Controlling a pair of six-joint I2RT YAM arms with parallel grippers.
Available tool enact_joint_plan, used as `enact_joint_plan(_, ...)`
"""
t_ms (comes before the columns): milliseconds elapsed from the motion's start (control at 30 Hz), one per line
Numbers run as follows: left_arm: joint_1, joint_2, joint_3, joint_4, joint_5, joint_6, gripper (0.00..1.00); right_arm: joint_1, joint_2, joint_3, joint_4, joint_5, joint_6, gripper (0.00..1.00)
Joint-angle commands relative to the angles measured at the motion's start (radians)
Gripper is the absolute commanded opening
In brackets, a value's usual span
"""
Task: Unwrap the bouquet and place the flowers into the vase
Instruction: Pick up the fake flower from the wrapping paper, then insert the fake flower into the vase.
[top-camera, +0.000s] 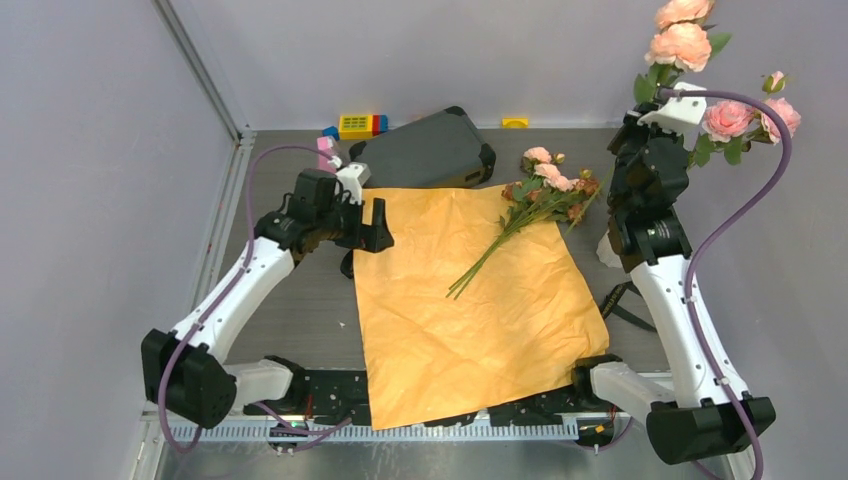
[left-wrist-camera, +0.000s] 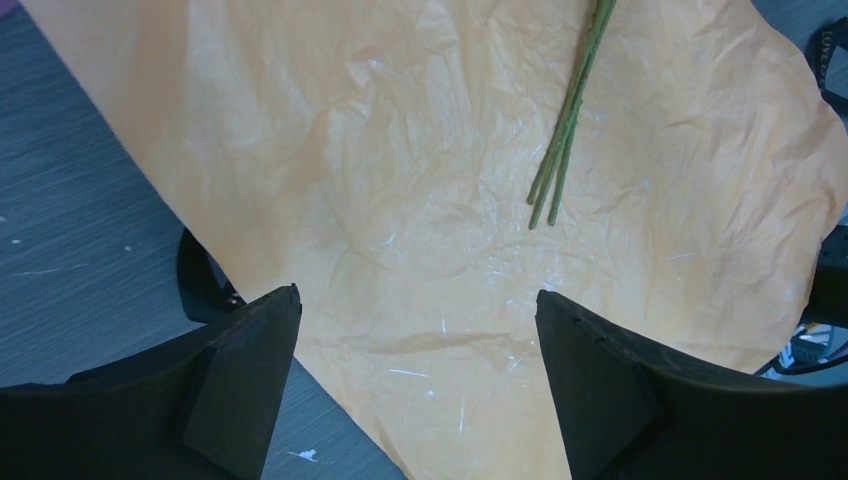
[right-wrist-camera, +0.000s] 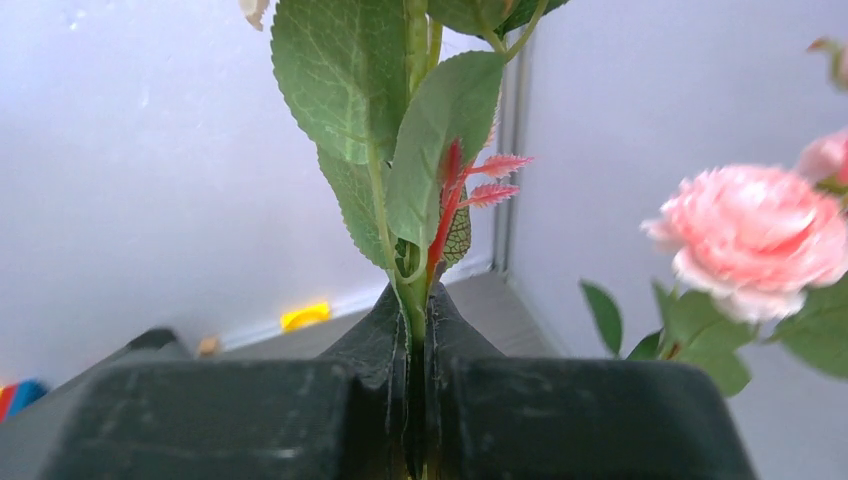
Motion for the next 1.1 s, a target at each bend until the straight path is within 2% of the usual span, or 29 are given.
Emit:
enact_joint_plan(0,0.008,-0.127,-0.011,0.002,-0.085,0.053,0.91,-0.045,0.055,0.054,0.263,0.009,-0.183,0.0)
enact_joint_plan(200,0.008,-0.205,-0.026,0.004,-0.16,0.073,0.91,-0.185,0.113,0.166,0.306,-0.051,-0.211,0.0)
enact_joint_plan(533,0.008,-0.242,-0.032,0.003,-0.19,0.076,0.91,-0.233,0.148,0.276,0.291,-0.089,-0.281,0.0)
enact_joint_plan(800,0.008,-0.244,-0.039,0.01,-0.17,0.072,0.91,-0.281,0.18,0.229,0.396,-0.083,-0.362,0.0)
enact_joint_plan(1067,0.008,-0.238,-0.043,0.011,-0.166,0.072,0.91,-0.322,0.202,0.17,0.455,-0.13,-0.344,0.0)
